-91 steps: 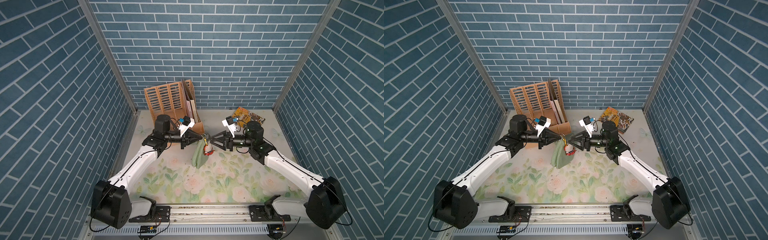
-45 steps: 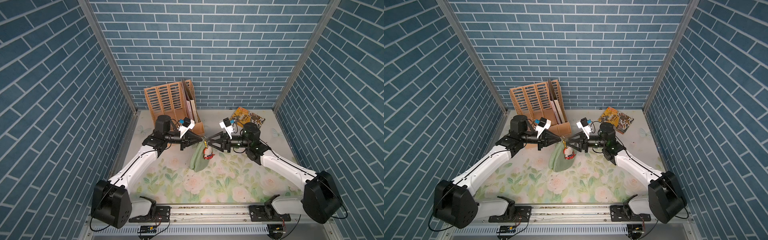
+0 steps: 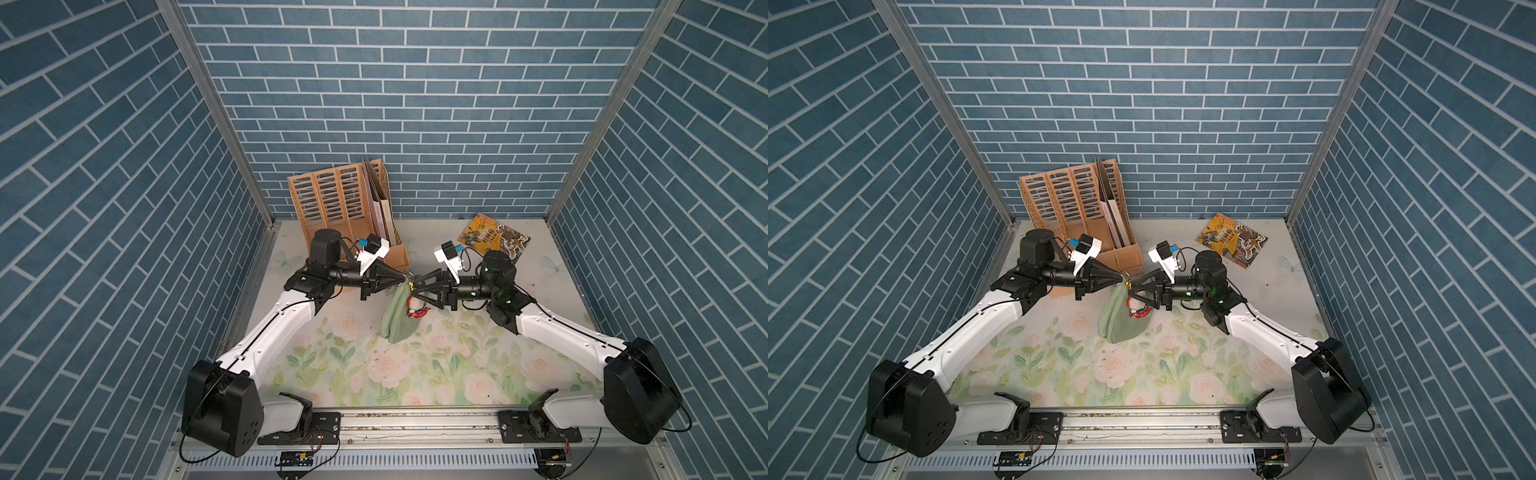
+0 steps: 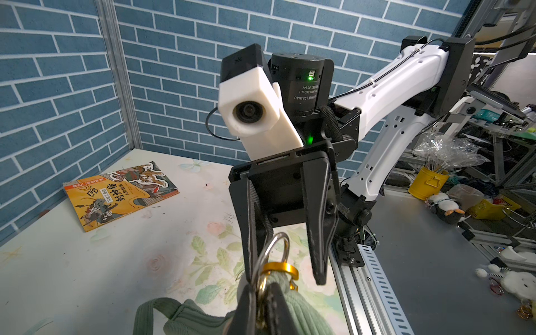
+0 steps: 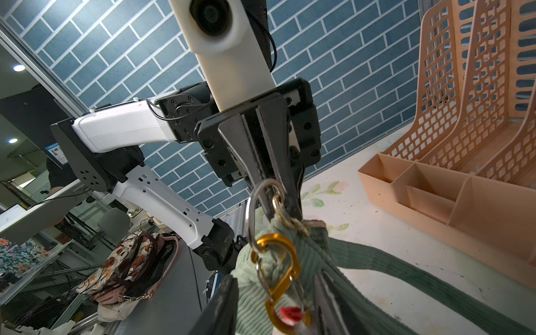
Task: Remove the decoration from the bag
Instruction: Remove the decoration item from the bag.
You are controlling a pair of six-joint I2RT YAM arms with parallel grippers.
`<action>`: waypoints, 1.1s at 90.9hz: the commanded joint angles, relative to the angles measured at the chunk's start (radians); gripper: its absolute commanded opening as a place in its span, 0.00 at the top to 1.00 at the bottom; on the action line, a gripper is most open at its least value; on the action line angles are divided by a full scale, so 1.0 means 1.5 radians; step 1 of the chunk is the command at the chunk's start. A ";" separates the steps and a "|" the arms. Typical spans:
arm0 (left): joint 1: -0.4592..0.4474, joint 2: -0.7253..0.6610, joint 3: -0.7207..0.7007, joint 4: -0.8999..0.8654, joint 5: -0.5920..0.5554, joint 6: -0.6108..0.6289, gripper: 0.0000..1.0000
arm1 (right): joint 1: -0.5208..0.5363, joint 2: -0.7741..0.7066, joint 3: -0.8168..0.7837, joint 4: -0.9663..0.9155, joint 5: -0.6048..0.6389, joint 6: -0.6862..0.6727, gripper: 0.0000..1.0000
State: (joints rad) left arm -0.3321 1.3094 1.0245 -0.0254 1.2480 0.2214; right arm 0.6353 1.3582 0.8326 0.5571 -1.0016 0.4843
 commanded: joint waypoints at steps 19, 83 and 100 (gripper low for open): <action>0.005 0.000 0.019 0.008 0.013 0.012 1.00 | 0.017 0.006 -0.005 0.042 0.011 0.031 0.55; 0.005 0.002 0.017 0.024 0.005 -0.006 1.00 | 0.018 0.009 -0.012 0.032 0.048 0.035 0.69; 0.005 0.001 0.017 0.023 0.001 -0.005 1.00 | 0.018 0.007 -0.014 0.029 0.050 0.035 0.73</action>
State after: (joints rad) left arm -0.3321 1.3094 1.0245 -0.0216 1.2385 0.2142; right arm 0.6559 1.3632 0.8192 0.5907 -0.9371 0.5274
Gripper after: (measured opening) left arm 0.123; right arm 0.277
